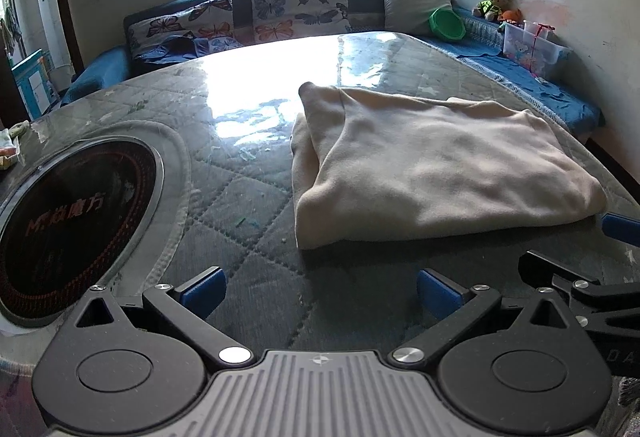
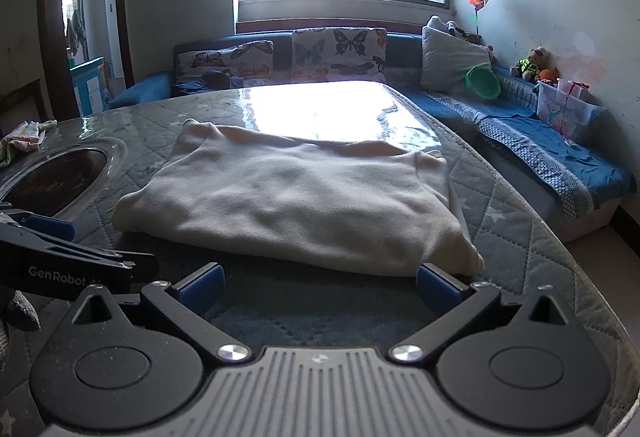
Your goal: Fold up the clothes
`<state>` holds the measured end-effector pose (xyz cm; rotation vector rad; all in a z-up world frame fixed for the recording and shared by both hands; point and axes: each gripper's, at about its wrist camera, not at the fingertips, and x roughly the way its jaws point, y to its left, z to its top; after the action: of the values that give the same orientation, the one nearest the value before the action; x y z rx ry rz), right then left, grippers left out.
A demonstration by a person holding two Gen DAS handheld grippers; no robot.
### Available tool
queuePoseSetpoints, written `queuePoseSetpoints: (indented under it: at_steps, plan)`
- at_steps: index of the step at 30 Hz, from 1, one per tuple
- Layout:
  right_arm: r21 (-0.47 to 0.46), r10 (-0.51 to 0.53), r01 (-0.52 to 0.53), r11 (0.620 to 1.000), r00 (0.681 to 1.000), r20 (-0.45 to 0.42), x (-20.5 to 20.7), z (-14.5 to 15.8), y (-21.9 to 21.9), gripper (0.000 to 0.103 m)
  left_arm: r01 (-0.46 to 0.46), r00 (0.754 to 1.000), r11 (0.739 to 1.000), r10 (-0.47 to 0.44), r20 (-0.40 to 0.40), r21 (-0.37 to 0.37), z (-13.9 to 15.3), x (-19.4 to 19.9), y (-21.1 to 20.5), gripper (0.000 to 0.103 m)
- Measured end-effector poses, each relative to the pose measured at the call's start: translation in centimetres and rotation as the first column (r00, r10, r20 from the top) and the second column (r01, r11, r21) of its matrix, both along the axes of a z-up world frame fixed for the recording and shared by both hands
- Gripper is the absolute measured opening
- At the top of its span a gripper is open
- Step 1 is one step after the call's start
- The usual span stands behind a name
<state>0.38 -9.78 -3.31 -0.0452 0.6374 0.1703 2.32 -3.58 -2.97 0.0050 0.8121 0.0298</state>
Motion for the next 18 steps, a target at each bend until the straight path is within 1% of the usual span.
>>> queuePoseSetpoints:
  at_steps: [18]
  plan:
    - [0.008, 0.010, -0.009, 1.000, 1.000, -0.012, -1.3, -0.4, 0.7, 0.103, -0.006, 1.000, 1.000, 0.006, -0.013, 0.007, -0.3, -1.6, 0.1, 0.103]
